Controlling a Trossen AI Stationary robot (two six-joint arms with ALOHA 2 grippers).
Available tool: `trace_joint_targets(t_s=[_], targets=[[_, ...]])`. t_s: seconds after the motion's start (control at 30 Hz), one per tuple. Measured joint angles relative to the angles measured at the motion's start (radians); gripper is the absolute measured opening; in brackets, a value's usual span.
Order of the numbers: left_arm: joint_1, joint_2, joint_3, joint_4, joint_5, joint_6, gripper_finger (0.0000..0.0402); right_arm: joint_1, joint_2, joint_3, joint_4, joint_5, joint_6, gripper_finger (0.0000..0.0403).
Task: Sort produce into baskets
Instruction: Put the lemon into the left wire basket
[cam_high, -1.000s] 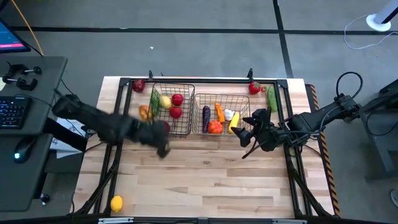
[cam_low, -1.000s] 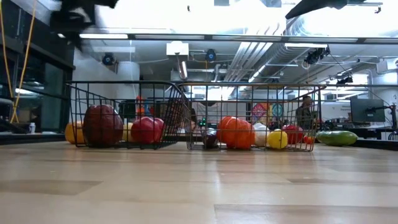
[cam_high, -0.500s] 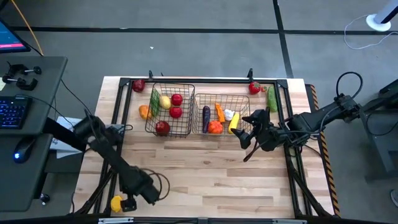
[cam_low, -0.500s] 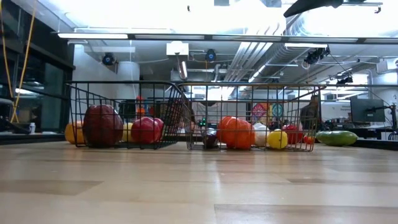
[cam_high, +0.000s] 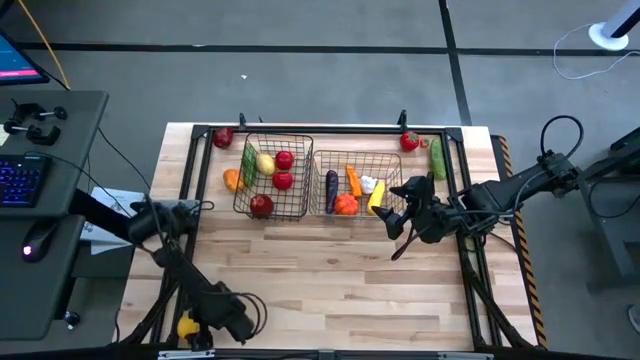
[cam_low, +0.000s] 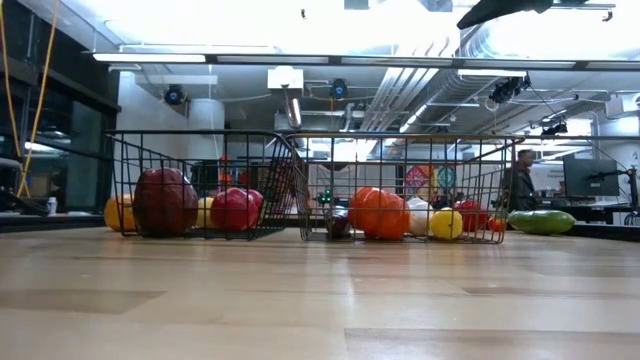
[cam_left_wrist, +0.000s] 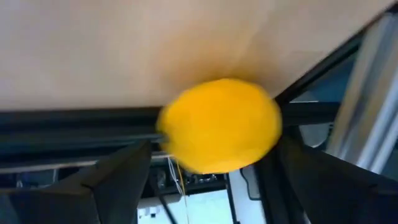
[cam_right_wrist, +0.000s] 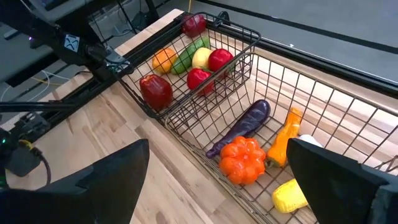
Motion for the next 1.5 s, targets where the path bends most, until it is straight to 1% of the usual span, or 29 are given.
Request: trace_joint_targets(t_s=[0.17, 0.27, 0.4, 0.5, 0.67, 0.7, 0.77, 0.83, 0.93, 1.03, 1.13, 1.23, 1.37, 1.43, 1.5], targets=[[-0.02, 0.027, 0.0, 0.098, 0.006, -0.044, 0.0346, 0.0, 0.0, 0.0, -0.001, 0.0, 0.0, 0.0371], [-0.03, 0.042, 0.0, 0.102, -0.009, -0.05, 0.0346, 0.0, 0.0, 0.0, -0.002, 0.0, 0.0, 0.0371], [-0.034, 0.043, 0.0, 0.102, -0.036, -0.015, 0.0341, 0.0, 0.0, 0.0, -0.006, 0.0, 0.0, 0.0371], [-0.033, 0.043, 0.0, 0.093, -0.04, 0.011, 0.0314, 0.0, 0.0, 0.0, -0.008, 0.0, 0.0, 0.0371], [-0.03, 0.035, 0.0, 0.08, -0.026, 0.05, 0.0232, 0.0, 0.0, 0.0, -0.009, 0.001, 0.0, 0.0371], [-0.026, 0.029, 0.0, 0.073, -0.025, 0.061, 0.0225, 0.0, 0.0, 0.0, -0.009, 0.001, 0.0, 0.0371], [-0.011, 0.008, 0.0, 0.044, -0.026, 0.091, 0.0225, 0.0, 0.0, 0.0, -0.013, 0.001, 0.0, 0.0371], [0.021, -0.024, 0.0, -0.001, -0.058, 0.119, 0.0225, 0.0, 0.0, 0.0, -0.017, 0.004, 0.0, 0.0371], [0.105, -0.088, 0.0, -0.063, -0.166, 0.166, 0.0228, 0.0, 0.0, 0.0, -0.019, 0.004, 0.0, 0.0371], [0.235, -0.175, 0.001, -0.072, -0.311, 0.185, 0.0253, 0.0, 0.0, 0.0, -0.019, 0.003, 0.0, 0.0371], [0.394, -0.262, 0.039, -0.083, -0.506, 0.186, 0.0265, 0.0, 0.0, 0.0, -0.019, 0.003, 0.004, 0.0371], [0.551, -0.354, 0.12, -0.089, -0.721, 0.212, 0.0265, 0.0, 0.0, 0.0, -0.019, 0.003, 0.004, 0.0371], [0.717, -0.474, 0.227, -0.08, -1.028, 0.238, 0.0261, 0.0, 0.0, 0.0, -0.019, 0.003, -0.004, 0.0371], [0.795, -0.524, 0.253, -0.073, -1.133, 0.254, 0.0261, 0.0, 0.0, 0.0, -0.019, 0.0, -0.019, 0.0371], [0.873, -0.557, 0.255, -0.049, -1.175, 0.269, 0.0262, 0.0, 0.0, 0.0, -0.019, -0.001, -0.023, 0.0371]])
